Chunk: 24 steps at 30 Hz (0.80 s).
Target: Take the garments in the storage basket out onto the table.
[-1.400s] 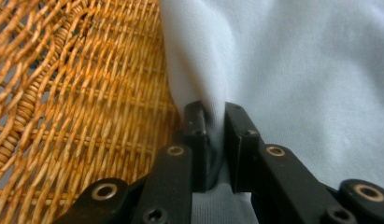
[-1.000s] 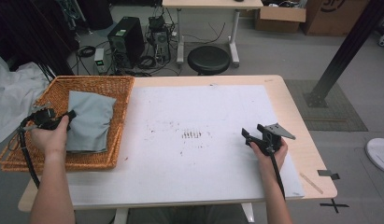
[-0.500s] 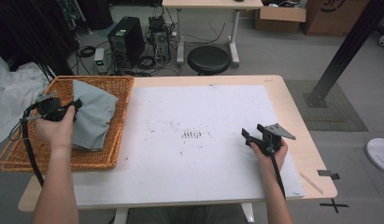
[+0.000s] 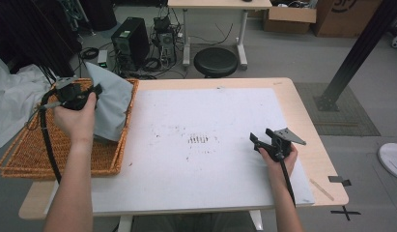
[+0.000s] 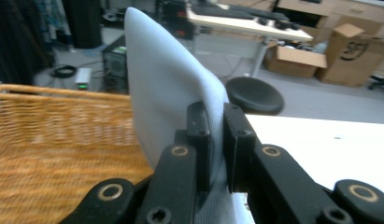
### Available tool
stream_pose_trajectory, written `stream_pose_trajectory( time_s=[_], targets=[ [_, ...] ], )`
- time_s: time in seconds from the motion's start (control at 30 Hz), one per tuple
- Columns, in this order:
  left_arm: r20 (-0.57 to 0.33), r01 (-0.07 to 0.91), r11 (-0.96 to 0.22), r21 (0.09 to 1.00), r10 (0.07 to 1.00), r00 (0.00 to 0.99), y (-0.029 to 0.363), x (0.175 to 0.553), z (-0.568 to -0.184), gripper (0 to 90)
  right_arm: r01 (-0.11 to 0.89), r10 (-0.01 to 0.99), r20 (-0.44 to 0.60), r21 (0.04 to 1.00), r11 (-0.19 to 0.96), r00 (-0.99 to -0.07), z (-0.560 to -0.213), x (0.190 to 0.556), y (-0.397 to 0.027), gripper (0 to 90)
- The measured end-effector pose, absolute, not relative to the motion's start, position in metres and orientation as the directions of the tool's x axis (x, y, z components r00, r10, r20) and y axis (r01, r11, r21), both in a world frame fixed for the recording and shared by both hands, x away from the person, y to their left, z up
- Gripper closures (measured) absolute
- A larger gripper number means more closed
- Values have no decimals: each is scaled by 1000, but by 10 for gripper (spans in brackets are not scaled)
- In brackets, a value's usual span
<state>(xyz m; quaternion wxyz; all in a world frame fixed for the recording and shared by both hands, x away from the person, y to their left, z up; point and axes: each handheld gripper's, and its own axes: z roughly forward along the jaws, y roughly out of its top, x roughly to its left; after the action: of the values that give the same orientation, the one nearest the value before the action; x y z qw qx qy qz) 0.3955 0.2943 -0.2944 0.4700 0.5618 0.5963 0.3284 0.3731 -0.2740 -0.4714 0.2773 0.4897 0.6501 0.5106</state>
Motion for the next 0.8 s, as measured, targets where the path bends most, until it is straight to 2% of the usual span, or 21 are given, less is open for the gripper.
stream_pose_trajectory(
  time_s=[0.13,0.27,0.63,0.8],
  targets=[
    [-211,376,156,914,971,110,275,400,-291,832,351,919,142,936,-5,-367,-471,373,-274,256],
    [-234,386,149,910,954,185,238,408,-291,832,350,919,142,937,-4,-368,-471,373,-274,255],
    [-235,411,100,906,927,293,173,411,-301,832,350,918,149,937,-12,-368,-472,373,-275,254],
    [-279,432,103,896,888,366,136,409,-302,833,352,918,149,936,-11,-368,-472,373,-275,254]
  ],
)
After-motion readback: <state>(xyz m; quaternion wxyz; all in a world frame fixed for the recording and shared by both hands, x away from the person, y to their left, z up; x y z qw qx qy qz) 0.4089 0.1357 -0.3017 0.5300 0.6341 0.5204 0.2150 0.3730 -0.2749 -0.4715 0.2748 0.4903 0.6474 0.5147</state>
